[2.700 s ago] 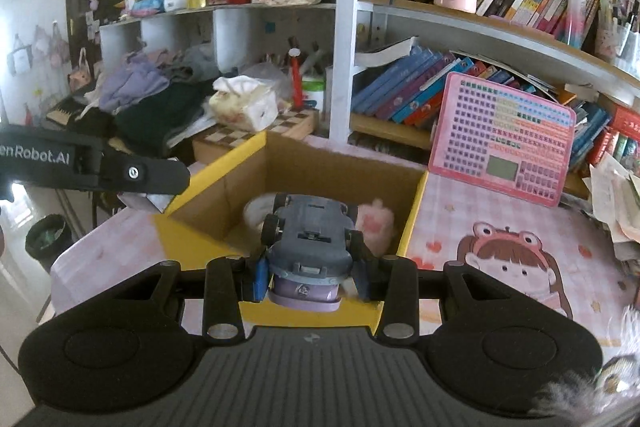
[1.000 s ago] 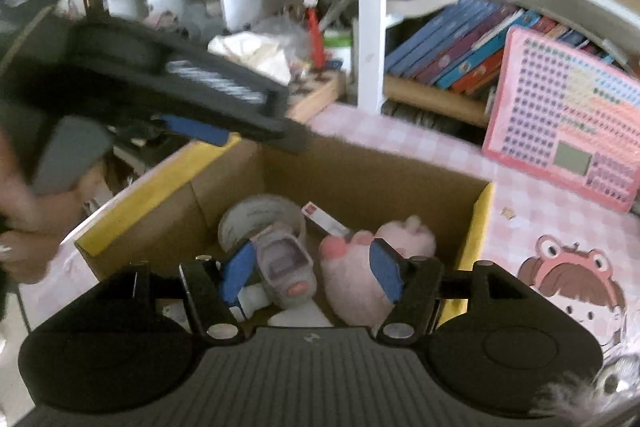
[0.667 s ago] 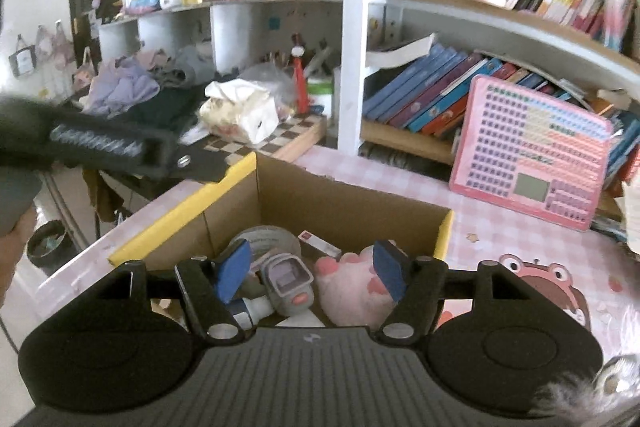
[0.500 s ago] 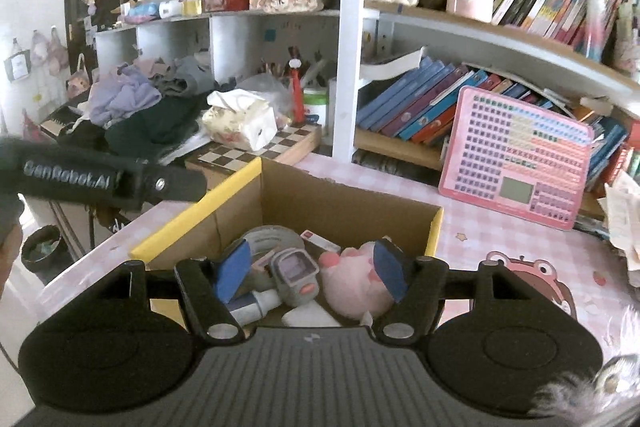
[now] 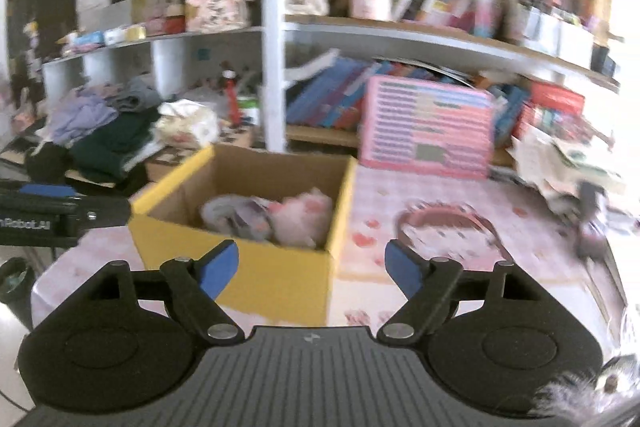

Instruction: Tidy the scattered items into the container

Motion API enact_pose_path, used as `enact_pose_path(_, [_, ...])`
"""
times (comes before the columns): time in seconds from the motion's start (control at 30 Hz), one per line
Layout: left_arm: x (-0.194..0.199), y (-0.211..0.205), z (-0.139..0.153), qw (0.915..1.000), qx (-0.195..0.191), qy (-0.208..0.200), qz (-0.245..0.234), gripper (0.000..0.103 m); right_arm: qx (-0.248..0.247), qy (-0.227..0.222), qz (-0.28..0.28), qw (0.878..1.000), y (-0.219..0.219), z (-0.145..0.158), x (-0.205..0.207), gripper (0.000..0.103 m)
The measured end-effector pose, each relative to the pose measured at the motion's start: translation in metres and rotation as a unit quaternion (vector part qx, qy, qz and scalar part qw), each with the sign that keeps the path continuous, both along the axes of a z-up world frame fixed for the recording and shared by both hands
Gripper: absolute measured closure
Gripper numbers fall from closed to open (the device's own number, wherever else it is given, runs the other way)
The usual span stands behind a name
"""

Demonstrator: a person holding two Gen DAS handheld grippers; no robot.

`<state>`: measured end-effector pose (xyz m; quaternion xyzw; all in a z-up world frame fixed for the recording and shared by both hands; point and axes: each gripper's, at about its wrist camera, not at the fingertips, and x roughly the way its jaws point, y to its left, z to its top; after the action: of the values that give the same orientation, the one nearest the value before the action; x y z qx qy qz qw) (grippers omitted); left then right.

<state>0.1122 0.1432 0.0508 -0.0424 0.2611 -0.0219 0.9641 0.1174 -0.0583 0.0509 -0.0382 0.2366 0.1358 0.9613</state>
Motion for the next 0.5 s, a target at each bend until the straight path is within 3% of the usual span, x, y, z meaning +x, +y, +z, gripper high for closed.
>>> enact_pose_path(0.2, [-0.018,-0.024,-0.014,0.9996,0.017,0.019,-0.014,0.019,-0.010,0.015,-0.045,0.999,-0.022,-0.012,-0.026,0.022])
enact_pose_path(0.37, [-0.038,-0.039,-0.027,0.9993,0.019,0.033,0.002,0.015,-0.047,-0.002,-0.078,0.996,-0.033,-0.024,-0.051,0.014])
enact_pose_path(0.5, [-0.048,-0.049,-0.040,0.9980,0.031,0.055,0.004,0.014,-0.062,0.019,-0.075,0.995,-0.040,-0.038,-0.064,0.014])
